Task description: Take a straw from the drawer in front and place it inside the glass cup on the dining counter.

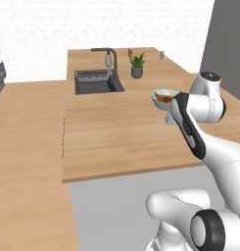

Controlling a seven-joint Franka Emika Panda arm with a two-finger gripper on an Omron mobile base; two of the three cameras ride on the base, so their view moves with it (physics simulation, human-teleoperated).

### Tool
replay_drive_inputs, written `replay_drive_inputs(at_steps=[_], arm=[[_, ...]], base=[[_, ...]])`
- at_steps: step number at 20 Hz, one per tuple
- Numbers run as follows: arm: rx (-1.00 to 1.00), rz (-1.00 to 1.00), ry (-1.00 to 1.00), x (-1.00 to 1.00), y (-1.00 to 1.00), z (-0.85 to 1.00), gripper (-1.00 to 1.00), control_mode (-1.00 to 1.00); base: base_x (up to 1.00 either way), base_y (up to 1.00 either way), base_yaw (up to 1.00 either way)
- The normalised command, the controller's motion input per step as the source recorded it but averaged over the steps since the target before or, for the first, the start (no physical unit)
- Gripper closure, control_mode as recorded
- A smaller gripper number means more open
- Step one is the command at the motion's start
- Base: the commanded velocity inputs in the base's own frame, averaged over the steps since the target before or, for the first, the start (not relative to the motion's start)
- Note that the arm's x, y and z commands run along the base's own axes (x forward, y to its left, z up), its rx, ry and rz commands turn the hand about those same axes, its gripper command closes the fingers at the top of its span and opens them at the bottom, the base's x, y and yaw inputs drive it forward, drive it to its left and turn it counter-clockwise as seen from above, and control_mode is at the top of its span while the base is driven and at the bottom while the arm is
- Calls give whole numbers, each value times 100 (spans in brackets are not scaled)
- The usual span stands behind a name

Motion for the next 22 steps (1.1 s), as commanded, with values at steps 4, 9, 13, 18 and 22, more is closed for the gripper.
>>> replay_drive_inputs(at_steps=[4,9,13,18,22], arm=[[0,0,0,0,0,0,100,100],[0,0,0,0,0,0,100,100],[0,0,0,0,0,0,100,100],[0,0,0,0,0,0,100,100],[0,0,0,0,0,0,100,100]], base=[[50,-100,0],[44,-100,0],[36,-100,0],[14,-100,0],[15,-100,1]])
